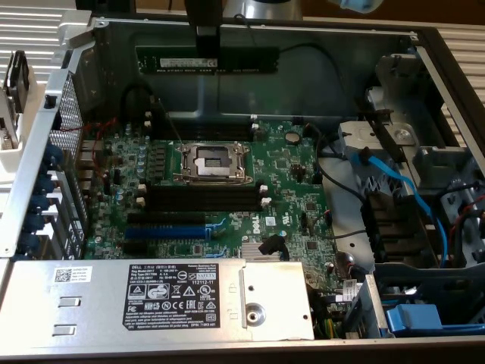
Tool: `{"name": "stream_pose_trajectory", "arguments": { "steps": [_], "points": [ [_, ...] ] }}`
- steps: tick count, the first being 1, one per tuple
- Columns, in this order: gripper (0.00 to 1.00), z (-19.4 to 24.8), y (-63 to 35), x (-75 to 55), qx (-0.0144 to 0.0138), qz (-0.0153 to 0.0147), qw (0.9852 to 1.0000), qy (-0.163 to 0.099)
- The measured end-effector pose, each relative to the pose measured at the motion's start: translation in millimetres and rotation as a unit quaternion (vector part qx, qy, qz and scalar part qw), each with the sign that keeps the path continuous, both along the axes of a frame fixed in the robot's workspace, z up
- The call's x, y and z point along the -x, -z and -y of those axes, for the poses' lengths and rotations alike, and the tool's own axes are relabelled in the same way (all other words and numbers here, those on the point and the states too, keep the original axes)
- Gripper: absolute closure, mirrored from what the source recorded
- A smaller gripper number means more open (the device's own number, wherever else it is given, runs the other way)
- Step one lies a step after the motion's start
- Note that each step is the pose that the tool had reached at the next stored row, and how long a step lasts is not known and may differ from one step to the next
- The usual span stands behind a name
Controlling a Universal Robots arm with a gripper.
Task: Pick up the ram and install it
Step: 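Insert the ram into the slot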
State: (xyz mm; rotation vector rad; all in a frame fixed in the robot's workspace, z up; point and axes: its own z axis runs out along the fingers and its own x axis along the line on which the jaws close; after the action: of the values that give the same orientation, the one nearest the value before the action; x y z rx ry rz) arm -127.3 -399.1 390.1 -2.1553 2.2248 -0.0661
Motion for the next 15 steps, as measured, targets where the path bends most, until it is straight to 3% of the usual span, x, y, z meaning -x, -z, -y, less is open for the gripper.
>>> {"name": "stream_pose_trajectory", "arguments": {
  "steps": [2, 3, 13, 15],
  "points": [
    [0.88, 0.0, 0.1, 0.0, 0.0, -0.0104, 0.9999, 0.0],
    [0.88, 0.0, 0.0, 0.0, 0.0, -0.0117, 0.9999, 0.0],
    [0.88, -2.1, 4.1, -3.3, 0.0, -0.0118, 0.9999, 0.0],
    [0.88, -2.1, 4.8, -3.3, -0.0017, -0.0119, 0.9999, 0.0]
  ]
}}
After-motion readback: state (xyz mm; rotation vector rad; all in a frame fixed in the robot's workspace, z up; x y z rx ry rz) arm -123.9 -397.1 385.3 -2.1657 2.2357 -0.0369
